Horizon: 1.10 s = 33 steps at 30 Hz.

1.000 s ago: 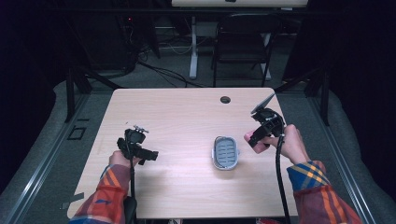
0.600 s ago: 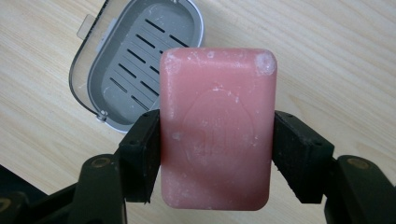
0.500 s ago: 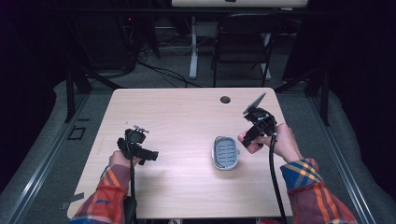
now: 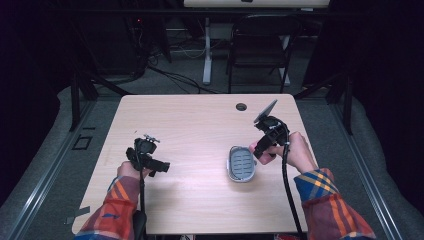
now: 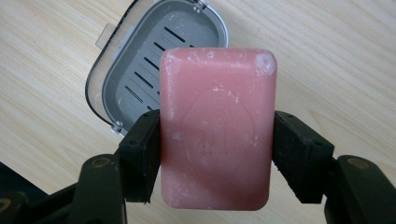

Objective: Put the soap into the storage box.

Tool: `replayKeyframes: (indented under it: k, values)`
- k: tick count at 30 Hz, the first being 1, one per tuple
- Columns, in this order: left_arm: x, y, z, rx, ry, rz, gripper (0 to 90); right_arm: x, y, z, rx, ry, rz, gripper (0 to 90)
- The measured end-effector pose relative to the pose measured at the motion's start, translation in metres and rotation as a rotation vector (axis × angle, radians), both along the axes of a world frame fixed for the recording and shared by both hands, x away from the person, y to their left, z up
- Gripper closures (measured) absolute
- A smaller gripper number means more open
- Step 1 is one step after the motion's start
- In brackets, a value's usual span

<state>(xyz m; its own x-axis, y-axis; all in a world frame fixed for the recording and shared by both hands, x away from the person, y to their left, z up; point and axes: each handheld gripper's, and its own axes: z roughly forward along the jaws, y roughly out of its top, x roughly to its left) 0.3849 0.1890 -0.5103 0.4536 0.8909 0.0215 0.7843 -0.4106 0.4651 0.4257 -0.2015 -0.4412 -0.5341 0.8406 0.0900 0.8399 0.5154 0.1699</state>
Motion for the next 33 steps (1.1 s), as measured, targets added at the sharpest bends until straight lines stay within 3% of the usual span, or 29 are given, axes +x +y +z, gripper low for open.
replayKeyframes:
  k: [5, 7, 19, 20, 30, 33]
  values:
    - [-0.001, 0.000, 0.000, -0.001, -0.002, -0.002, 0.3, 0.001, 0.007, -0.003, 0.014, -0.004, -0.015, 37.0]
    - [-0.001, 0.001, 0.000, -0.001, -0.002, -0.003, 0.3, 0.003, 0.009, -0.003, -0.007, 0.009, 0.004, 37.1]
    - [-0.002, 0.002, 0.001, -0.006, -0.001, -0.006, 0.4, 0.012, 0.027, -0.021, -0.015, 0.020, -0.015, 37.0]
    - [-0.002, 0.002, 0.000, -0.006, -0.001, -0.006, 0.4, 0.013, 0.028, -0.021, -0.031, 0.037, -0.001, 37.0]
    - [-0.002, 0.001, 0.000, -0.002, -0.003, -0.009, 0.6, 0.016, 0.044, -0.033, -0.040, 0.037, -0.025, 37.0]
    - [-0.002, 0.001, 0.000, -0.001, -0.004, -0.010, 0.6, 0.017, 0.047, -0.036, -0.064, 0.044, -0.018, 37.0]
